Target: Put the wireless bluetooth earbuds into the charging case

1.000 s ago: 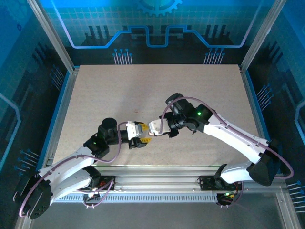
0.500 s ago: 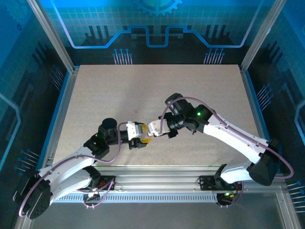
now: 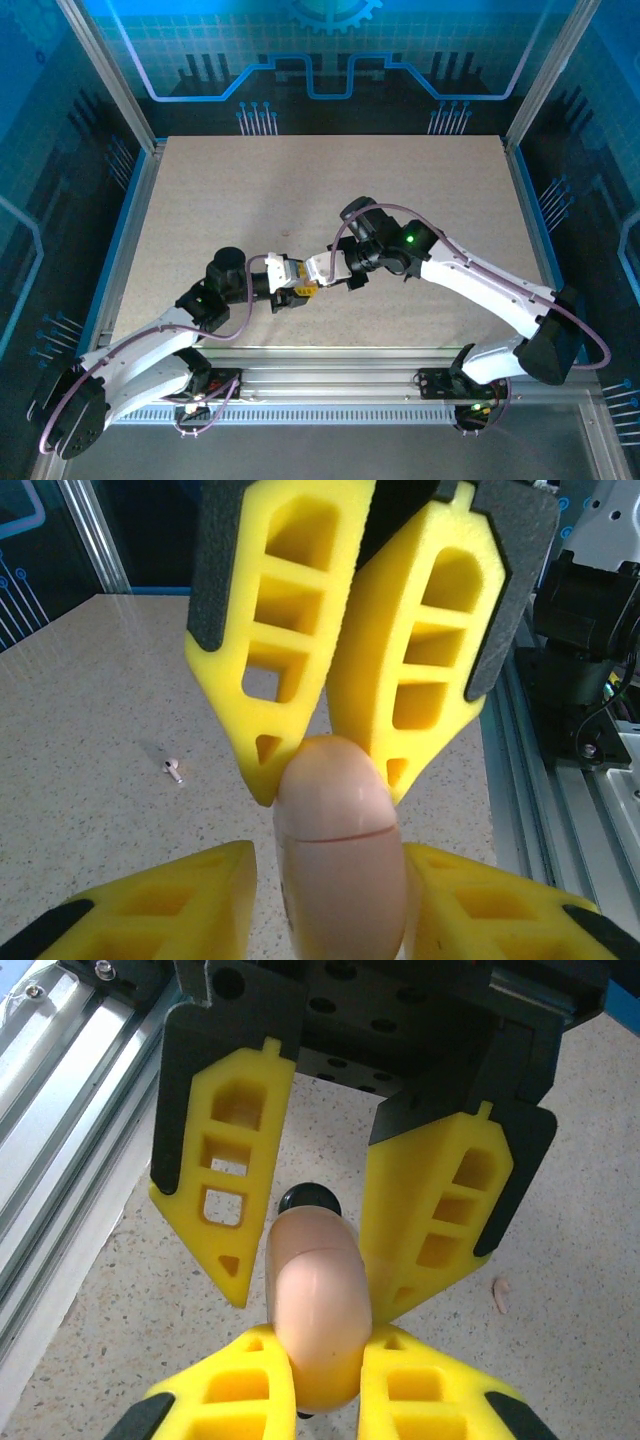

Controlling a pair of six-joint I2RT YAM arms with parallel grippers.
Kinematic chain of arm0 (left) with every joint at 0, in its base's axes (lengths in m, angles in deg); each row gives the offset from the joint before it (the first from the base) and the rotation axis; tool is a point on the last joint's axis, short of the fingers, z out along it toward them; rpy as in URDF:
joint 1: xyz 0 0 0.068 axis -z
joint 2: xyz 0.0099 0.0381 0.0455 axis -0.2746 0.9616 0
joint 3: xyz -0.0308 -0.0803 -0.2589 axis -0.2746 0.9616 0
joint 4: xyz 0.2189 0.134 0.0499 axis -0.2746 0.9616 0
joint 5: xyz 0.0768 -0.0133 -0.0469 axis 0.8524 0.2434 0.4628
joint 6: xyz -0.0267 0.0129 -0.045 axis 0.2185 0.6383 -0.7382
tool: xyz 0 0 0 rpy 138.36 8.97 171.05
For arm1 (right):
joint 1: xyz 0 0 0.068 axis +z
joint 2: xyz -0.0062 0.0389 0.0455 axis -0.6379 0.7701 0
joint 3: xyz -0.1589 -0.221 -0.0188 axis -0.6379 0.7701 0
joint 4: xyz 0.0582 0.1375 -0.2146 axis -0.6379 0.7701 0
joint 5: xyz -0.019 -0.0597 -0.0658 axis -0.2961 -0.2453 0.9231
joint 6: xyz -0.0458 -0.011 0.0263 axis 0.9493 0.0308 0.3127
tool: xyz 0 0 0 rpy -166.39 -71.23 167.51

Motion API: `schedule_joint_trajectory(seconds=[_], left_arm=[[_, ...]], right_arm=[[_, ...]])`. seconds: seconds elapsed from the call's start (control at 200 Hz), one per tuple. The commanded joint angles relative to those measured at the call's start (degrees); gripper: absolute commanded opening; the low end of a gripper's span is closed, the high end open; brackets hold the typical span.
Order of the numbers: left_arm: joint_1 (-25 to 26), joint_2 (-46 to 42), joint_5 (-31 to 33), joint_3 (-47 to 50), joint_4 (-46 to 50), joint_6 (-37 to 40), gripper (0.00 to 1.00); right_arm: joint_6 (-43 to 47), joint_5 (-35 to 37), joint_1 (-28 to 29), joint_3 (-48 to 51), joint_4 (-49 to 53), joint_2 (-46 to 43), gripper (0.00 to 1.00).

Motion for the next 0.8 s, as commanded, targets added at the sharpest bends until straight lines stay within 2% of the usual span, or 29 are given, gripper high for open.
schedule_joint_trajectory(seconds=[0.0,0.2,0.265,0.345,0.375,0.415,0.47,0.585,0.79], left_arm=[[0.6,-0.2,-1.0,-2.2,-0.5,-0.4,0.39],[0.6,-0.9,-1.2,-2.4,0.1,-0.6,0.22],[0.7,-1.1,-1.1,-2.5,0.9,-0.1,0.2],[0.7,-1.2,-1.0,-2.7,1.5,0.0,0.2],[0.7,-1.1,-0.9,-2.5,1.4,0.0,0.24],[0.7,-1.0,-0.5,-2.4,1.3,-0.1,0.34],[0.7,-1.0,-0.1,-2.4,1.3,-0.2,0.36],[0.7,-0.8,0.3,-2.5,1.5,-0.1,0.34],[0.7,-0.8,-0.4,-3.2,2.6,-0.2,0.2]], right_arm=[[-1.1,-1.0,1.0,-1.9,-0.6,0.1,0.09],[-2.0,-1.0,1.1,-1.8,-0.9,0.1,0.09],[-2.5,-1.0,1.0,-1.3,-1.7,-0.2,0.13],[-3.2,-1.1,0.8,-0.7,-2.8,-0.9,0.14],[-3.3,-1.4,0.6,-0.5,-2.9,-1.1,0.13],[-3.4,-1.6,0.4,-0.5,-3.0,-1.3,0.12],[-3.4,-1.6,0.4,-0.5,-2.9,-1.6,0.11],[-3.3,-1.3,0.3,-0.4,-2.9,-2.0,0.12],[-3.5,-1.3,0.2,-0.2,-2.9,-2.0,0.11]])
